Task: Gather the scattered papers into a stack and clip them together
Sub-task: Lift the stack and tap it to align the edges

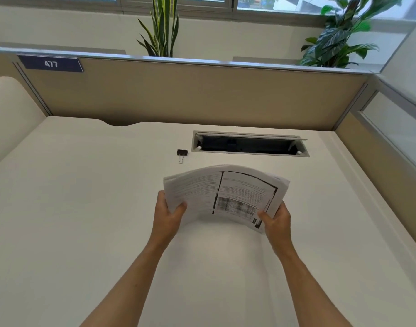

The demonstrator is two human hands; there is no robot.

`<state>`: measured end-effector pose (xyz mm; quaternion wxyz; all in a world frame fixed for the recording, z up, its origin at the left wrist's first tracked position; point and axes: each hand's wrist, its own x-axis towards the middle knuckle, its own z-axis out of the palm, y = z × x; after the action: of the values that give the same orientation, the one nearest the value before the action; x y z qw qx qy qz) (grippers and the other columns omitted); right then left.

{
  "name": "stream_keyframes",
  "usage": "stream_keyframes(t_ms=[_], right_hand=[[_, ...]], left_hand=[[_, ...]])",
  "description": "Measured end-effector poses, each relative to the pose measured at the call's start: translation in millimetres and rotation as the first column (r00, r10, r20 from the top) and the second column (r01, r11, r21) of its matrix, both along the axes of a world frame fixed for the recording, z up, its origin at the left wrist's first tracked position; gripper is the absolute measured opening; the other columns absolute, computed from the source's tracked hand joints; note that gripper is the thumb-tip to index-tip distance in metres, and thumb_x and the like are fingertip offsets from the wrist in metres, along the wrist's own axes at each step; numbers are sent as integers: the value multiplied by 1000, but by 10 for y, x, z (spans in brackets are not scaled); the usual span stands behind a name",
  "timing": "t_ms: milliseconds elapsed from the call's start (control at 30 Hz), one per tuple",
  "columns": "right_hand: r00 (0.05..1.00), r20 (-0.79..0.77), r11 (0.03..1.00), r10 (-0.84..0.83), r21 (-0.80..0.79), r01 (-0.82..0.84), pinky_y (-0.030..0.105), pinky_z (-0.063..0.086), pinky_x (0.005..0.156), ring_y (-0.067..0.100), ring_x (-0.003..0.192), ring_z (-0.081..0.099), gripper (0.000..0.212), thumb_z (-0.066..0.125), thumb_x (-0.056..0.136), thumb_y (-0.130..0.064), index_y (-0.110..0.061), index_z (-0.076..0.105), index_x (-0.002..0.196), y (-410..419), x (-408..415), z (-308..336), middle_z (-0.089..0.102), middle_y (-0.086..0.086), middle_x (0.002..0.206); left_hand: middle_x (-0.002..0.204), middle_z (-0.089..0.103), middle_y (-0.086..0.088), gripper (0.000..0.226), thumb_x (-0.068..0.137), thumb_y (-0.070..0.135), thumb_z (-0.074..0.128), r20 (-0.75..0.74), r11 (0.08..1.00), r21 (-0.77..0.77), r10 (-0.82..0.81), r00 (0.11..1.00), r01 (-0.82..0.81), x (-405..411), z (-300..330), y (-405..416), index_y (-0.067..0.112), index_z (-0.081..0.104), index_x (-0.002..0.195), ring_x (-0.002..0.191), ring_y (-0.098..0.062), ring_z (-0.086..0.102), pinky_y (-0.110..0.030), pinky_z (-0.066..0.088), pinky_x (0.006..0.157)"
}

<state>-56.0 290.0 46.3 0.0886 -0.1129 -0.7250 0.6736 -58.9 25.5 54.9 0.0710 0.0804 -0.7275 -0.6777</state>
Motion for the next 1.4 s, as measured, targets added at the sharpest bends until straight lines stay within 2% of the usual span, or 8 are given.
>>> stream_keyframes(t_ms=[167,300,500,667,867,967,1100,1400], right_hand=[[999,-41,1000,-28,5,29,21,54,89,-7,98,63,43,58,89,9,-16,52,125,-23,-61,64,65,-6,111],[992,-100,997,-74,-26,72,18,56,80,-1,99,63,39,57,90,7,-17,49,120,-7,-102,103,63,-5,111],[999,19,995,-46,-93,47,11,52,71,3,97,61,38,54,93,6,-28,51,110,-65,31,-191,62,-5,110],[998,50,997,-36,-65,39,15,52,76,2,101,61,35,53,95,3,-25,52,117,-53,-13,-191,63,-6,113],[976,203,996,-76,-24,83,22,48,78,17,96,59,43,64,91,-9,-17,46,129,48,-107,-92,59,2,116],[899,360,881,-249,-301,365,30,50,75,20,87,57,60,71,84,-8,-12,39,135,-35,-38,-140,58,9,104],[956,290,657,29,-727,201,38,58,75,28,95,66,55,68,83,-14,-5,49,134,-394,167,-138,67,15,112],[935,333,841,-125,-464,277,41,55,86,27,102,66,36,50,95,5,-10,57,127,-569,159,-126,68,11,114]], left_hand=[[106,57,10,35,93,3,60,-52,998,10,62,997,-61,-56,74,38,33,47,106,101,-5,57,-21,51,77],[107,57,11,35,92,2,62,-104,995,3,96,990,-97,-59,110,18,21,44,115,100,-7,58,-16,53,71],[108,70,10,42,86,5,72,23,999,50,11,1000,-12,77,-203,-84,36,59,112,103,-8,66,-29,55,85],[117,66,8,37,92,13,66,18,999,-54,0,1000,1,26,-219,-76,23,56,126,108,-10,63,-26,53,87],[113,65,5,30,94,8,61,17,1000,21,-16,1000,15,19,-158,6,34,54,108,106,-19,65,-27,59,76],[120,67,0,36,92,6,64,76,984,168,43,996,-55,57,-211,84,25,55,121,110,-21,65,-39,58,89],[124,68,-4,46,90,2,66,156,942,311,81,984,-127,182,-317,324,18,52,131,112,-25,66,-51,53,96],[125,67,-7,53,84,-5,69,309,861,461,71,948,-215,516,-552,667,19,50,128,113,-26,65,-52,51,98]])
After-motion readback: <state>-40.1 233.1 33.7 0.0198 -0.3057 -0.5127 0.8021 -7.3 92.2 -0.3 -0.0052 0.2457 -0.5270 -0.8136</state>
